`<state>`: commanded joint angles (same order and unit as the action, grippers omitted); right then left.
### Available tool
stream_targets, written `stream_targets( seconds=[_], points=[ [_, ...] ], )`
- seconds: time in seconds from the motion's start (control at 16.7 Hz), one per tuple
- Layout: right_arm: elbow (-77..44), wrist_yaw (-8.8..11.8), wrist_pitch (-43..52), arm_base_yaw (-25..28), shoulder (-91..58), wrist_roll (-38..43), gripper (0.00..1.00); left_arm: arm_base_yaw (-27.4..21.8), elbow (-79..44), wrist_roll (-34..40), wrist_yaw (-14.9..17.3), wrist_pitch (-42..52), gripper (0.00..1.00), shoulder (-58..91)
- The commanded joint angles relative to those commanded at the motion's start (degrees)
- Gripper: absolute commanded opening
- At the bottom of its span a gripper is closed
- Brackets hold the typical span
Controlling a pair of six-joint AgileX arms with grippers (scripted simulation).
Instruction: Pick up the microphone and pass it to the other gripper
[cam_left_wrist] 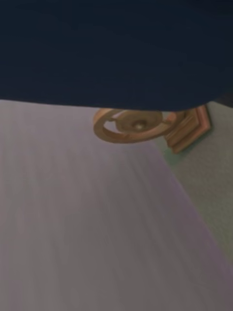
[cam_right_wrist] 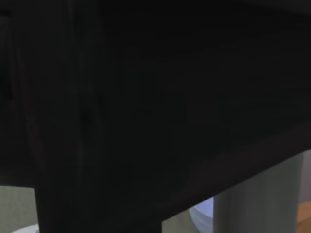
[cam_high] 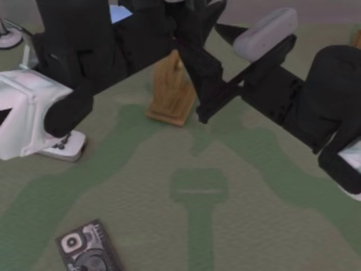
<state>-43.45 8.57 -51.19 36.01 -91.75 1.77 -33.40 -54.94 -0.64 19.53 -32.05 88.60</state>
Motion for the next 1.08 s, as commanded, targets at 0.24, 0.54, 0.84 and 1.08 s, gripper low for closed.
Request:
stream_targets(
  seconds=[0.24,0.54,0.84,1.08],
  points=[
    [0.0,0.0,0.0,0.0,0.0,0.0,1.0,0.0,0.0,0.0,0.0,0.0,0.0,0.0],
    [1.2,0.2,0.2,-0.2,0.7,-0.1,1.0,0.6,0.1,-0.1,0.4,0.2,0.0,-0.5],
    [10.6,1.8,1.0,-1.5,11.2,-0.1,1.0,6.5,3.0,-0.4,5.2,0.5,0.0,-3.8],
    [14.7,2.7,1.2,-2.0,15.5,0.0,1.0,9.3,4.5,-0.4,7.8,0.8,0.0,-5.4]
  ],
)
